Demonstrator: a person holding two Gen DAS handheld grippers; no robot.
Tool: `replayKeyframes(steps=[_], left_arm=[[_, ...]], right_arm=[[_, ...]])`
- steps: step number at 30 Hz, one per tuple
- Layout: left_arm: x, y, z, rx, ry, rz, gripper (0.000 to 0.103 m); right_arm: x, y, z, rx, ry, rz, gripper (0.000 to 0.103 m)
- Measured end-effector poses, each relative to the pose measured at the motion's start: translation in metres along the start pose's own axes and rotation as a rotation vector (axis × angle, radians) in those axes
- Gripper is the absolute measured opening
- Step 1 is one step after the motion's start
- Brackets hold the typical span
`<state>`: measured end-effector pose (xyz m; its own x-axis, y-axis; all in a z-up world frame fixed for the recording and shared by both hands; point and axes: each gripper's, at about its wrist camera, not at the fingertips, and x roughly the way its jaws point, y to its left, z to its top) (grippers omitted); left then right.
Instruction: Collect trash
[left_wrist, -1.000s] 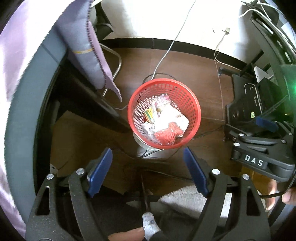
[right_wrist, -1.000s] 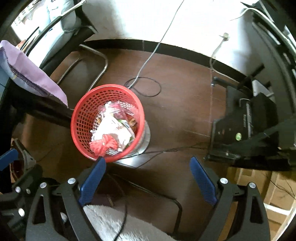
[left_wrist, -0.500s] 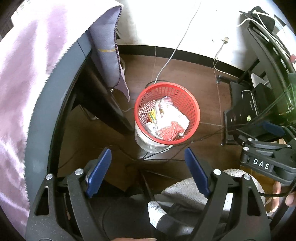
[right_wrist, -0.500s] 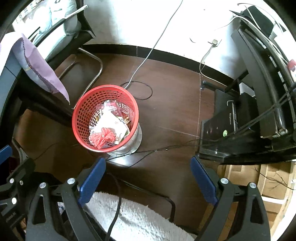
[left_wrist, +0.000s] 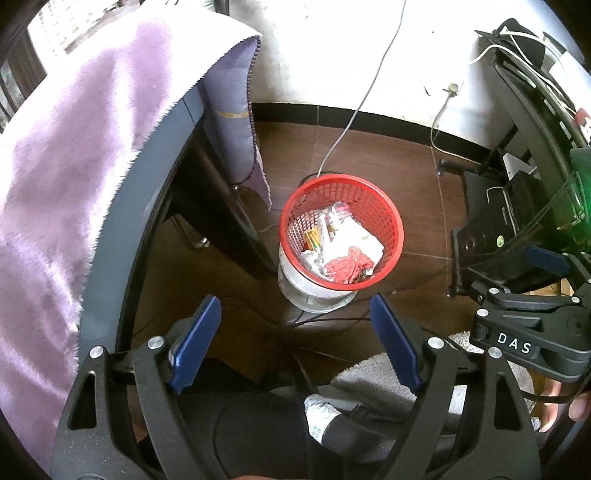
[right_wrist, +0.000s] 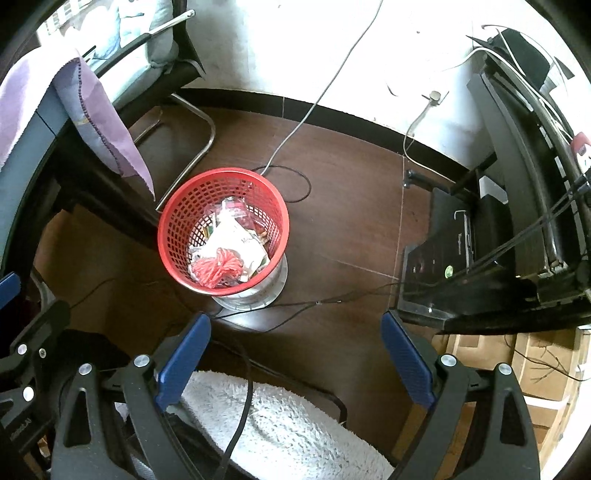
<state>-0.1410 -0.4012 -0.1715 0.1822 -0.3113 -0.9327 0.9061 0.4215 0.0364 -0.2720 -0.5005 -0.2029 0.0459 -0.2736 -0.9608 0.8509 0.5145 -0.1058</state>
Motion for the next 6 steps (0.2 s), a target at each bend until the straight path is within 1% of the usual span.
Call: replayKeyframes(steps=[6], left_arm=[[0.0000, 0.0011, -0.0004, -0.008, 0.004, 0.011, 0.081]], right_arm=[[-0.0011, 0.0034, -0.0017, -0.015, -0.002, 0.006, 0.093]])
